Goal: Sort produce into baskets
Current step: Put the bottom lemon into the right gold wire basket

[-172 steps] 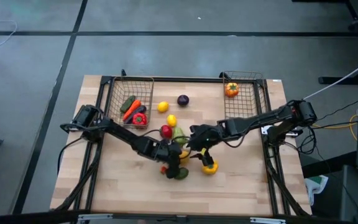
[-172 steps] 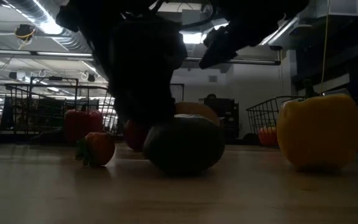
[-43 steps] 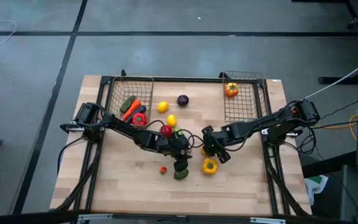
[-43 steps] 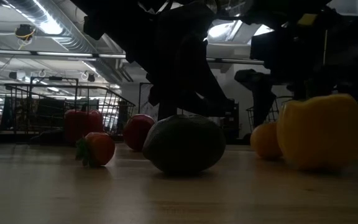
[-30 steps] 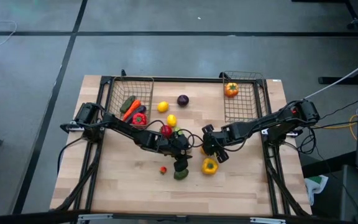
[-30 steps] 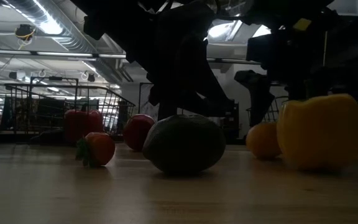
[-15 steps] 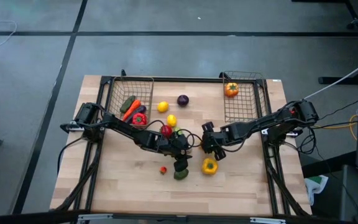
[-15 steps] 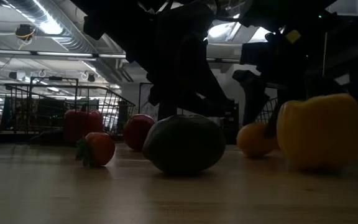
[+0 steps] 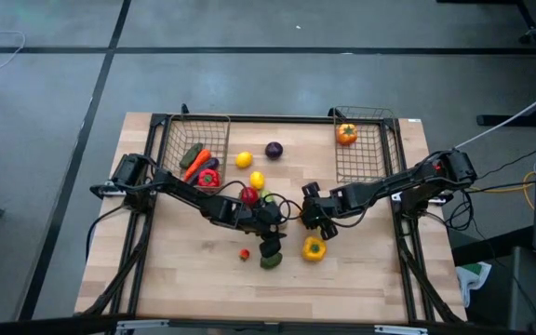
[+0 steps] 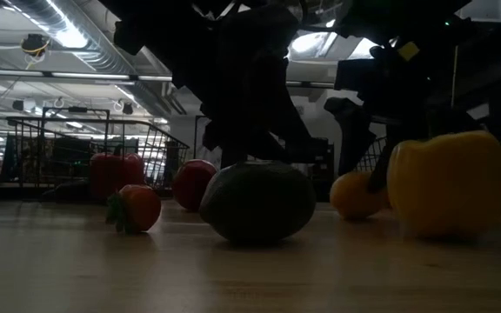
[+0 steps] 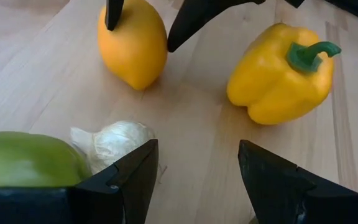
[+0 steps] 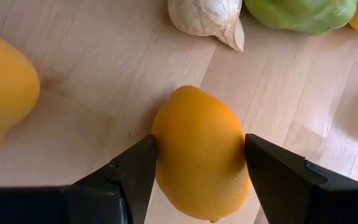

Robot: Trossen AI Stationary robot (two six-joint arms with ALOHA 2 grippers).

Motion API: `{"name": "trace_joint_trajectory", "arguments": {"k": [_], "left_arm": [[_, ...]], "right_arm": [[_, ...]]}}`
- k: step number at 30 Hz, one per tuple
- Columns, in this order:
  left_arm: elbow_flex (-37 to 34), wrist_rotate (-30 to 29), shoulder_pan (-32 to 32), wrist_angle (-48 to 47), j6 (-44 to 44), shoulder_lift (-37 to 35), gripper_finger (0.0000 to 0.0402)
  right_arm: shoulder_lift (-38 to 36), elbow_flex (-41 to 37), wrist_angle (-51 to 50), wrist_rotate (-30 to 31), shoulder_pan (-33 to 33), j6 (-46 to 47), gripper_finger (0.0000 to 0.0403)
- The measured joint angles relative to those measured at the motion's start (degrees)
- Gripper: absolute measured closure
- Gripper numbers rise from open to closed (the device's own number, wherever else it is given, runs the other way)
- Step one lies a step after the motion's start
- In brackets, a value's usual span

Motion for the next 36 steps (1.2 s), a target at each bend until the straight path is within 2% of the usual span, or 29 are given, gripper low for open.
{"name": "trace_joint_trajectory", "arguments": {"k": [22, 29, 36], "left_arm": [[0.00, 0.00, 0.01, 0.07, -0.07, 0.00, 0.0183], [0.00, 0.03, 0.01, 0.04, -0.07, 0.00, 0.0183], [0.00, 0.07, 0.00, 0.04, -0.05, 0.00, 0.0183]], "right_arm": [[-0.07, 0.07, 0.60, -3.22, -0.77, 1.32, 0.0163], [0.17, -0.15, -0.14, -5.66, -1.14, 1.55, 0.0102], [0.15, -0.14, -0.42, -5.63, -1.13, 1.60, 0.0045]]}}
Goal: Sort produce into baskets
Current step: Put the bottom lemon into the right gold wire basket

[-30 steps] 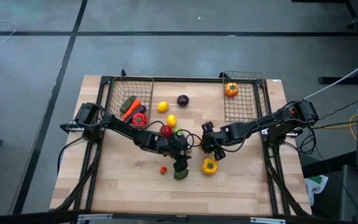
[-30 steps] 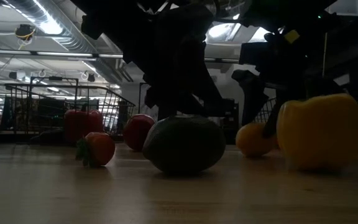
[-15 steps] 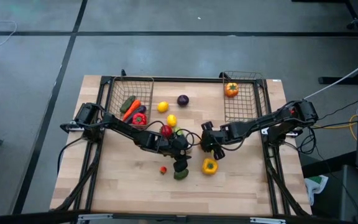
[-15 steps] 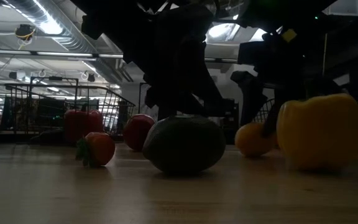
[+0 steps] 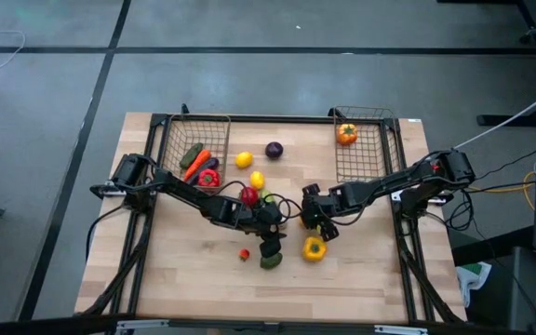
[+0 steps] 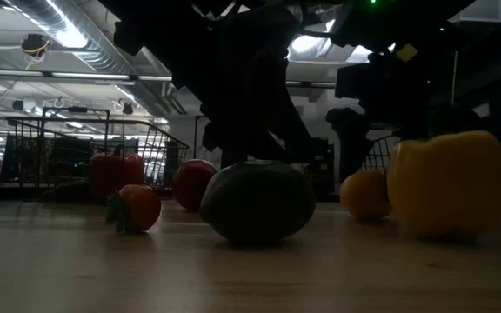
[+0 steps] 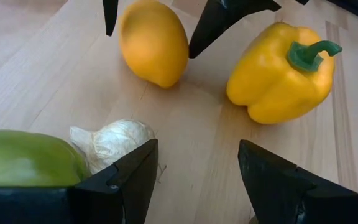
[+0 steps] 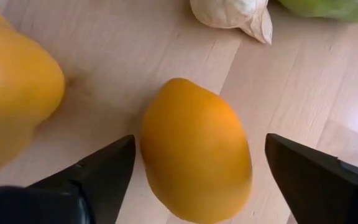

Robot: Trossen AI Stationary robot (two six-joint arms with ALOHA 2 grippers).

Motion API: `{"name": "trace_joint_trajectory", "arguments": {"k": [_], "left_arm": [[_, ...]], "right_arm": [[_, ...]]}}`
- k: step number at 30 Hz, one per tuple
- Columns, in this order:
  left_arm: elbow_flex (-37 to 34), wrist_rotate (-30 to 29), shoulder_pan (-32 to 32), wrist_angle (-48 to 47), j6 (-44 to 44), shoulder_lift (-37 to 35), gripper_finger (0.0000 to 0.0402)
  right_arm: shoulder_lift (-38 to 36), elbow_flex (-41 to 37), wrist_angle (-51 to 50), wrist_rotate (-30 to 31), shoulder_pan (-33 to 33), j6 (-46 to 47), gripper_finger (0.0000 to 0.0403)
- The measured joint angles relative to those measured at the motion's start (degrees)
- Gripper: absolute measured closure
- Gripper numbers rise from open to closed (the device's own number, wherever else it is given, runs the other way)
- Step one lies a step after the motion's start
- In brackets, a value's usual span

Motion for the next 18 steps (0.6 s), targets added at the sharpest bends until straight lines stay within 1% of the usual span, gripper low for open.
{"name": "trace_joint_trajectory", "arguments": {"k": [3, 6, 12, 18], "left_arm": [[0.00, -0.01, -0.01, 0.00, -0.01, 0.00, 0.0183], [0.00, -0.02, 0.00, 0.00, -0.01, 0.00, 0.0183], [0.00, -0.02, 0.01, 0.01, 0.00, 0.00, 0.0183], [0.00, -0.02, 0.01, 0.02, 0.01, 0.00, 0.0183]], "right_arm": [[0.00, 0.04, 0.05, 0.06, 0.01, 1.08, 0.0037], [-0.03, 0.04, 0.11, -0.05, 0.01, 2.77, 0.0037], [-0.09, 0.08, 0.33, -3.36, 0.01, 4.71, 0.0039], [-0.10, 0.10, 0.33, -2.96, 0.01, 5.76, 0.0040]]}}
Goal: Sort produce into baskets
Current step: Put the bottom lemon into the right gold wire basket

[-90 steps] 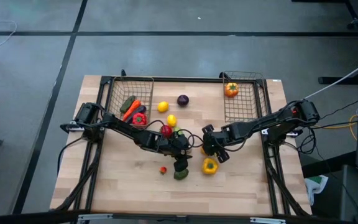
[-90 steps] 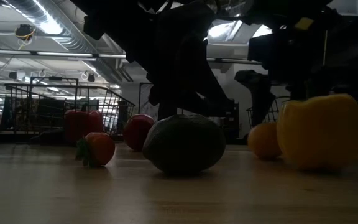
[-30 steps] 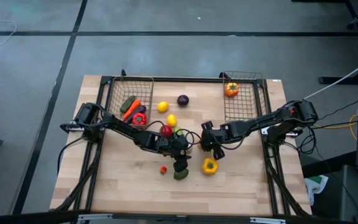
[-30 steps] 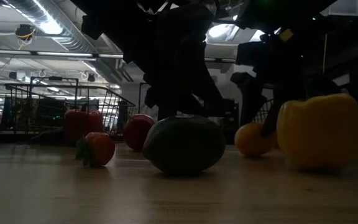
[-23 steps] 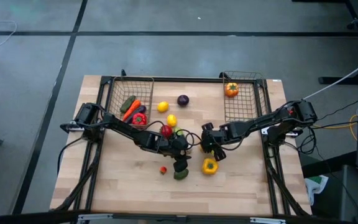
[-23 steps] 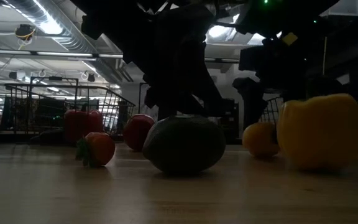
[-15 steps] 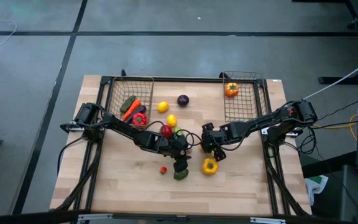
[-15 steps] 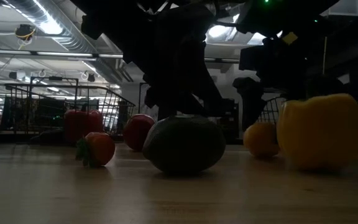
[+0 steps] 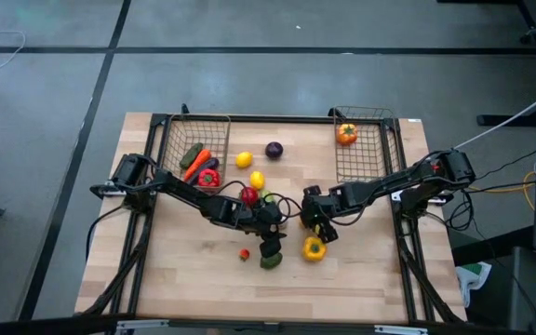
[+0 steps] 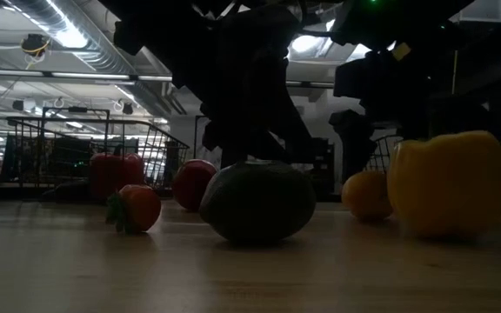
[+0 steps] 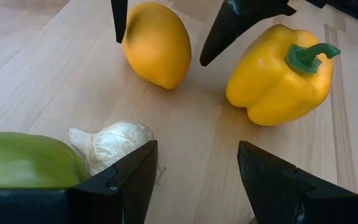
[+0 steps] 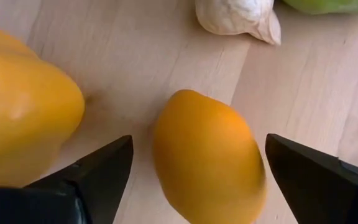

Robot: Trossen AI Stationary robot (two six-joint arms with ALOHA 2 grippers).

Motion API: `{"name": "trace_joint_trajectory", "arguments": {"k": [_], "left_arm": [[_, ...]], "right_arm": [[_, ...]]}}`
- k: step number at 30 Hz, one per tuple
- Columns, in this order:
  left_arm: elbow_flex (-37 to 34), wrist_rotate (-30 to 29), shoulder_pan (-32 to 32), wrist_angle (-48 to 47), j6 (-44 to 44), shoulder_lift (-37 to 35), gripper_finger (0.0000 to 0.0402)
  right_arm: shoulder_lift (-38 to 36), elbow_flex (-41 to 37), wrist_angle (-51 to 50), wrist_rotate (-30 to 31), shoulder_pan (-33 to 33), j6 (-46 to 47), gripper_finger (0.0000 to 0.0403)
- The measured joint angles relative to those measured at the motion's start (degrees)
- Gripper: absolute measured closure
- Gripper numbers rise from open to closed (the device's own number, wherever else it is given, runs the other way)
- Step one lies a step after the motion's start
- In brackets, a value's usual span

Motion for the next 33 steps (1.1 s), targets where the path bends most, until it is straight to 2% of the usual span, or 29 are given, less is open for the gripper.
{"name": "trace_joint_trajectory", "arguments": {"k": [16, 28, 33], "left_arm": [[0.00, -0.02, -0.02, -0.91, 0.00, 0.00, 0.0183], [0.02, -0.02, -0.02, -1.61, 0.02, 0.00, 0.0183], [0.01, -0.02, -0.01, -1.61, 0.02, 0.00, 0.0183]], "right_arm": [[1.09, 0.07, 1.13, -1.02, 0.00, 0.20, 0.0040], [1.09, 0.08, 1.43, 0.57, 0.00, 0.17, 0.0040], [1.09, 0.08, 1.45, 0.59, 0.00, 0.17, 0.0063]]}}
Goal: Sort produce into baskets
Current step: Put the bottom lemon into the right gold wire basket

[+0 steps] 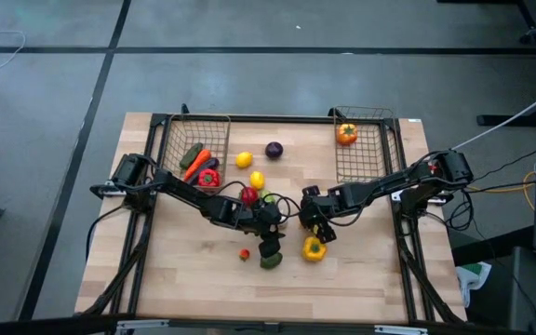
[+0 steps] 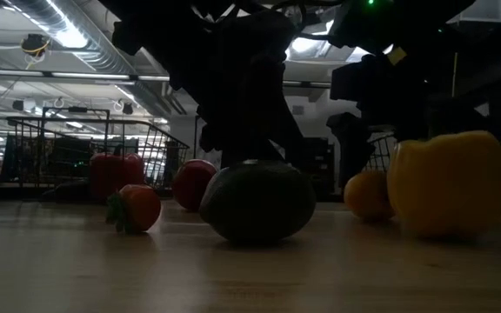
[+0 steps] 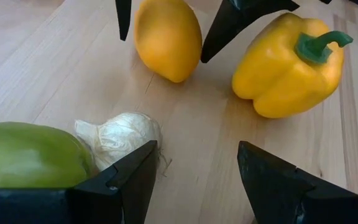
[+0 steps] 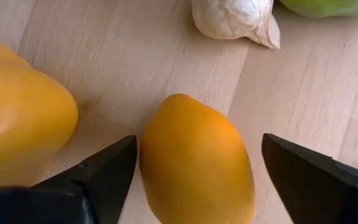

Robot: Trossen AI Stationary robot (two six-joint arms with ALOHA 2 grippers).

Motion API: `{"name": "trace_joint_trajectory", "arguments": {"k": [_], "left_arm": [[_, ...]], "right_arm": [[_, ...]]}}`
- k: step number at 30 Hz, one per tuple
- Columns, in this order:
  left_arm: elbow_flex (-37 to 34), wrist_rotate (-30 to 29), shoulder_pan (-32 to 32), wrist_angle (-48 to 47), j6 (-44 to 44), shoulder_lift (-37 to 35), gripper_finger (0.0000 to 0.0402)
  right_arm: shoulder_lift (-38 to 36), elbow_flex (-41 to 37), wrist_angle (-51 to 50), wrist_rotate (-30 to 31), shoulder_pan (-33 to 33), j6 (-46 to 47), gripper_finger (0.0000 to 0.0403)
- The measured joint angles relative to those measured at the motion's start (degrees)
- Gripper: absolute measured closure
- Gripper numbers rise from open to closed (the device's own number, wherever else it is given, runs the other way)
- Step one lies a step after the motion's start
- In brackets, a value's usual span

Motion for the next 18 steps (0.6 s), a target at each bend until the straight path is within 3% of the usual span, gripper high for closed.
{"name": "trace_joint_trajectory", "arguments": {"k": [10, 18], "left_arm": [[0.01, 0.00, 0.00, 0.00, 0.00, 0.00, 0.0183], [0.01, -0.02, 0.06, 0.33, -0.05, 0.00, 0.0183]], "right_arm": [[0.00, 0.00, 0.07, 0.02, 0.00, -0.02, 0.0154], [-0.02, 2.21, -1.86, 0.15, 0.00, -0.02, 0.0154]]}}
